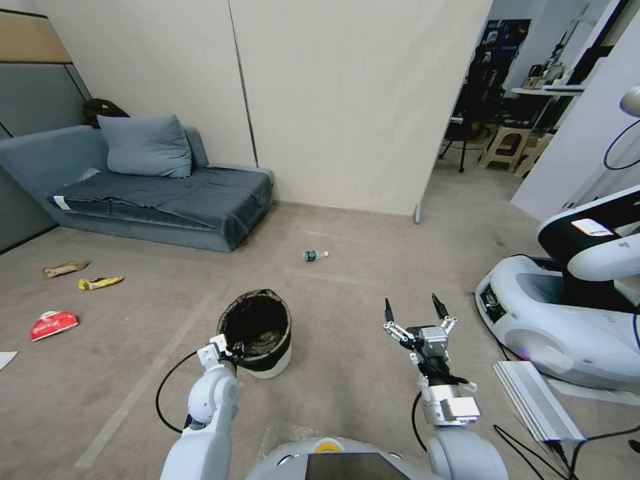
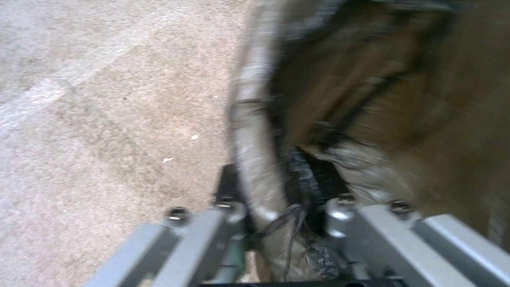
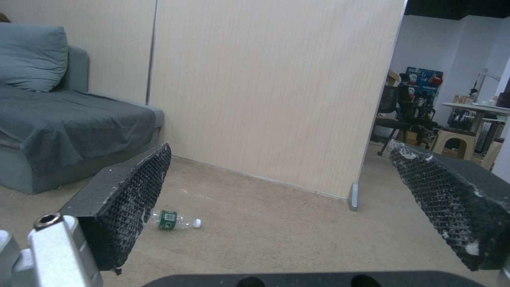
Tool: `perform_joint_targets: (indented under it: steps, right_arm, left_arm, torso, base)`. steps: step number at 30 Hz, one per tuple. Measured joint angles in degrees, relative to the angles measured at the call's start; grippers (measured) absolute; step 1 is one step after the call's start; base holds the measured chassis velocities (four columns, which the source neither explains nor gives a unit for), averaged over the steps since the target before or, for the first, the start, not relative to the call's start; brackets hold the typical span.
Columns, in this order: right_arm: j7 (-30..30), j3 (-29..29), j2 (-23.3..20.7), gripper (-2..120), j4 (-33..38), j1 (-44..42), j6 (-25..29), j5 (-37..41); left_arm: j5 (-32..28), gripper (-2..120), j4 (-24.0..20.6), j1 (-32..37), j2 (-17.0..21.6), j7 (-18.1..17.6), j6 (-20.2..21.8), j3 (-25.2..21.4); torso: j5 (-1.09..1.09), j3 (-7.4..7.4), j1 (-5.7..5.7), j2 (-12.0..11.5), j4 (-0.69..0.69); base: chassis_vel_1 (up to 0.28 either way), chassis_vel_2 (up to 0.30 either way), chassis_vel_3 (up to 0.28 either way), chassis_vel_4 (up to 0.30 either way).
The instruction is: Pick up the trash bin, then pick up the garbage from the floor and place it into the trash bin.
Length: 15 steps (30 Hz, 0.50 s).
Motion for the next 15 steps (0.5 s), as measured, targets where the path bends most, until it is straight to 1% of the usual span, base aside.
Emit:
perform_joint_targets:
  steps: [1,2,3,15]
  right_arm:
    - [0.00,0.00,0.00,100,0.00,0.00,0.00,0.00]
    - [0.00,-0.02,0.00,100,-0.01,0.01,0.01,-0.01]
    - [-0.01,-0.03,0.00,100,-0.01,0.02,0.02,-0.02]
    - [-0.08,-0.10,0.00,100,0.01,0.04,0.02,-0.02]
  left_arm:
    - [0.00,15,0.00,0.00,0.00,0.00,0.00,0.00]
    - [0.20,8,0.13,0.04,-0.06,-0.02,0.00,-0.01]
    - [0.41,5,0.23,0.05,-0.09,0.09,0.00,-0.01]
    - [1.80,4,0.54,0.42,-0.35,1.05,-0.01,0.11]
  torso:
    - [0.00,0.00,0.00,0.00,0.00]
    - [0.00,0.00,0.00,0.00,0.00]
    - [0.00,0.00,0.00,0.00,0.00]
    - [-0.01,0.00,0.00,-0.01,-0.01]
  base:
    - [0.000,0.000,0.000,0.000]
    - [0.000,0.000,0.000,0.000]
    - [0.000,0.000,0.000,0.000]
    - [0.000,0.000,0.000,0.000]
